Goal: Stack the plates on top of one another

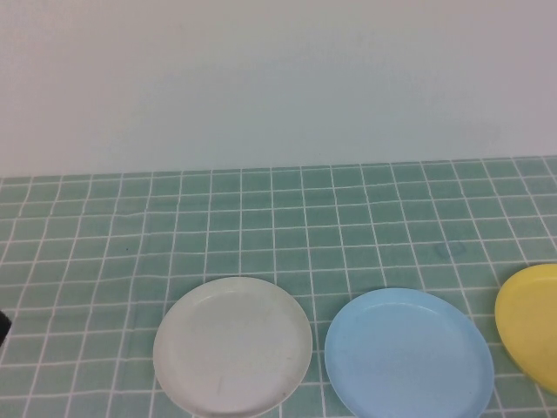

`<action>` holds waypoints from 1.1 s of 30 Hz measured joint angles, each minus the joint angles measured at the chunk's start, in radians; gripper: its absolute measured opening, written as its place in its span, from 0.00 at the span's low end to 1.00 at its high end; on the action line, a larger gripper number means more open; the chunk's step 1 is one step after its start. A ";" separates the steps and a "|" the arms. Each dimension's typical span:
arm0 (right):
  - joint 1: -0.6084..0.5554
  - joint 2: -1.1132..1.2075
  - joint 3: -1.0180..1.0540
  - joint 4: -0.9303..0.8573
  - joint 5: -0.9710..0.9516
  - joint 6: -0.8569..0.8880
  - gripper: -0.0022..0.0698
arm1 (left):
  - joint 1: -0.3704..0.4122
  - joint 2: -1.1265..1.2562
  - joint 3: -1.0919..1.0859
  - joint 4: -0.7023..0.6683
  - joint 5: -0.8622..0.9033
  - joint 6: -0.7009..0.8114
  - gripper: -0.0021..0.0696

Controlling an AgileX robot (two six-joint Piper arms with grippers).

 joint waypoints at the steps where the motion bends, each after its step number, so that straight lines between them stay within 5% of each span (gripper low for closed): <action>1: 0.000 0.000 0.000 0.000 0.000 0.000 0.03 | 0.000 0.051 -0.028 0.064 0.027 -0.035 0.03; 8: 0.000 0.000 0.000 0.000 0.000 0.000 0.03 | 0.000 0.425 -0.210 0.397 0.159 -0.237 0.03; 21: 0.000 0.000 0.000 0.000 0.000 0.000 0.03 | 0.000 0.929 -0.288 0.381 0.244 -0.241 0.03; 33: 0.000 0.000 0.000 0.000 0.000 0.000 0.03 | 0.000 0.993 -0.295 0.266 0.132 -0.171 0.09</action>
